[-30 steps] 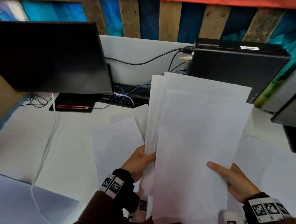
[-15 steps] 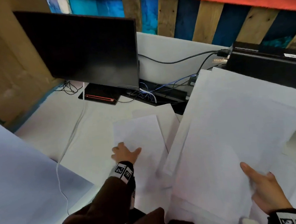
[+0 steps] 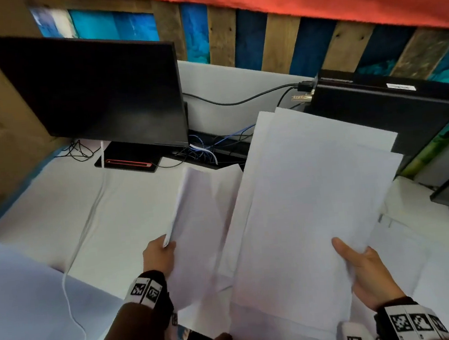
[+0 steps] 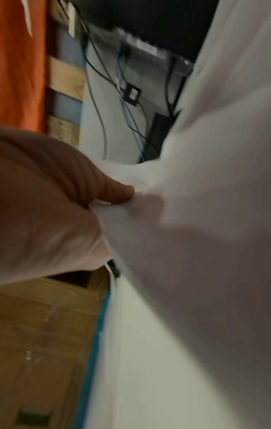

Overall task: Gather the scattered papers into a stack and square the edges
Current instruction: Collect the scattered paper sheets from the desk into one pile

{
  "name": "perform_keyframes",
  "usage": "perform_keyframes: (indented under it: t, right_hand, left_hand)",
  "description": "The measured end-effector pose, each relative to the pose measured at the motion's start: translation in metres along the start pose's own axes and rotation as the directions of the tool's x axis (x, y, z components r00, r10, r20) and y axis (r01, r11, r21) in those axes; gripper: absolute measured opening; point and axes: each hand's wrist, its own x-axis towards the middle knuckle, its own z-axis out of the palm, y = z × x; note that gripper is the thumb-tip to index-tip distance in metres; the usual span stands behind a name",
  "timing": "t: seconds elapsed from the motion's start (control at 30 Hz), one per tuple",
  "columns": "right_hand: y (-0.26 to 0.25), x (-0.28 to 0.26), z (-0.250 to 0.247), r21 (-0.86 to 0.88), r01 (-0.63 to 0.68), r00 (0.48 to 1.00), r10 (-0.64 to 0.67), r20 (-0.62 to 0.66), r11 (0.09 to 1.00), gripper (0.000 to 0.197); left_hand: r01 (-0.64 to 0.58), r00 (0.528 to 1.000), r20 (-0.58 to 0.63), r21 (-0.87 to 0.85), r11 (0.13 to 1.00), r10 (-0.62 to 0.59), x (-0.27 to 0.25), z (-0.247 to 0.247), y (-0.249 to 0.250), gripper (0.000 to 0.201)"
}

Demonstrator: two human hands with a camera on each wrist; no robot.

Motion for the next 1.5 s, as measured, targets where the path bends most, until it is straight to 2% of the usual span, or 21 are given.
perform_keyframes:
  t: [0.03, 0.1, 0.2, 0.27, 0.3, 0.37, 0.43, 0.53, 0.6, 0.73, 0.77, 0.8, 0.83, 0.9, 0.93, 1.0, 1.07, 1.2, 1.27, 1.4, 1.5]
  right_hand:
    - [0.001, 0.003, 0.001, 0.001, -0.016, 1.000, 0.016, 0.004, 1.000, 0.105]
    - [0.000, 0.007, 0.009, 0.014, -0.032, 0.999, 0.031, 0.040, 0.999, 0.105]
    - [-0.013, -0.001, 0.030, -0.001, -0.030, 0.991, 0.030, 0.134, 1.000, 0.060]
    - [-0.016, -0.002, 0.034, -0.005, -0.003, 0.988, 0.004, 0.156, 1.000, 0.040]
    - [-0.016, -0.002, 0.033, -0.011, 0.011, 0.990, -0.009, 0.143, 1.000, 0.044]
    - [-0.012, -0.001, 0.025, -0.005, 0.020, 0.995, -0.019, 0.102, 1.000, 0.072]
    - [-0.009, -0.001, 0.013, 0.022, 0.045, 0.994, -0.047, 0.103, 0.999, 0.080]
    - [-0.009, -0.003, -0.002, 0.043, 0.108, 0.983, -0.113, 0.143, 0.993, 0.049]
    - [-0.009, -0.005, -0.007, 0.024, 0.138, 0.975, -0.140, 0.171, 0.990, 0.046]
    - [-0.003, -0.003, -0.013, -0.056, 0.159, 0.986, -0.156, 0.053, 0.986, 0.036]
    - [-0.003, -0.003, -0.015, -0.063, 0.171, 0.985, -0.170, 0.021, 0.983, 0.035]
    - [-0.004, -0.004, -0.018, -0.055, 0.180, 0.984, -0.180, -0.002, 0.982, 0.033]
    - [-0.005, -0.005, -0.021, -0.036, 0.189, 0.982, -0.190, -0.017, 0.981, 0.033]
    - [-0.009, -0.009, -0.028, 0.014, 0.211, 0.977, -0.210, -0.026, 0.977, 0.033]
    - [-0.010, -0.012, -0.031, 0.030, 0.221, 0.975, -0.220, -0.028, 0.975, 0.033]
    - [-0.011, -0.015, -0.040, 0.042, 0.233, 0.972, -0.232, -0.037, 0.972, 0.030]
    - [-0.012, -0.018, -0.047, 0.044, 0.237, 0.971, -0.235, -0.051, 0.970, 0.027]
    - [-0.011, -0.025, -0.053, 0.036, 0.251, 0.967, -0.249, -0.055, 0.967, 0.026]
    - [-0.010, -0.026, -0.051, 0.031, 0.255, 0.966, -0.253, -0.047, 0.967, 0.027]
    - [-0.007, -0.021, -0.043, 0.057, 0.243, 0.970, -0.241, -0.034, 0.968, 0.032]
    - [-0.011, -0.018, -0.032, 0.079, 0.237, 0.971, -0.238, 0.003, 0.968, 0.029]
  left_hand:
    - [-0.064, 0.998, -0.014, -0.014, 0.998, 0.064, -0.005, -0.009, 0.005, 0.017]
    - [-0.152, 0.987, 0.040, -0.126, 0.980, 0.158, -0.018, -0.027, 0.022, 0.023]
    - [-0.135, 0.932, 0.257, -0.410, 0.902, 0.256, -0.047, -0.041, 0.060, 0.012]
    - [-0.091, 0.842, 0.426, -0.492, 0.866, 0.331, -0.065, -0.035, 0.083, 0.018]
    - [-0.086, 0.792, 0.487, -0.507, 0.857, 0.368, -0.072, -0.029, 0.091, 0.019]
    - [-0.099, 0.715, 0.562, -0.507, 0.856, 0.415, -0.082, -0.012, 0.102, 0.019]
    - [-0.105, 0.679, 0.599, -0.493, 0.863, 0.425, -0.088, 0.002, 0.107, 0.019]
    - [-0.106, 0.638, 0.631, -0.495, 0.862, 0.441, -0.090, 0.015, 0.110, 0.017]
    - [-0.077, 0.623, 0.651, -0.500, 0.863, 0.433, -0.091, 0.020, 0.111, 0.017]
    - [0.107, 0.592, 0.739, -0.467, 0.878, 0.321, -0.083, 0.027, 0.110, 0.026]
    - [0.176, 0.610, 0.757, -0.418, 0.891, 0.234, -0.074, 0.031, 0.108, 0.037]
    - [0.216, 0.666, 0.736, -0.346, 0.913, 0.122, -0.059, 0.037, 0.105, 0.049]
    - [0.199, 0.756, 0.655, -0.226, 0.954, -0.002, -0.041, 0.044, 0.100, 0.059]
    - [0.112, 0.921, 0.353, 0.167, 0.980, -0.166, -0.009, 0.057, 0.087, 0.076]
    - [0.129, 0.957, 0.207, 0.317, 0.940, -0.201, 0.002, 0.062, 0.082, 0.082]
    - [0.154, 0.975, 0.073, 0.457, 0.876, -0.209, 0.015, 0.069, 0.077, 0.084]
    - [0.133, 0.975, 0.090, 0.500, 0.856, -0.203, 0.024, 0.079, 0.075, 0.080]
    - [0.202, 0.954, 0.157, 0.300, 0.932, -0.257, 0.044, 0.095, 0.065, 0.078]
    - [0.184, 0.958, 0.155, 0.307, 0.934, -0.240, 0.049, 0.097, 0.057, 0.072]
    - [0.062, 0.980, 0.152, 0.390, 0.919, -0.130, 0.049, 0.097, 0.051, 0.043]
    - [-0.023, 0.989, 0.148, 0.224, 0.974, -0.011, 0.036, 0.089, 0.060, 0.032]
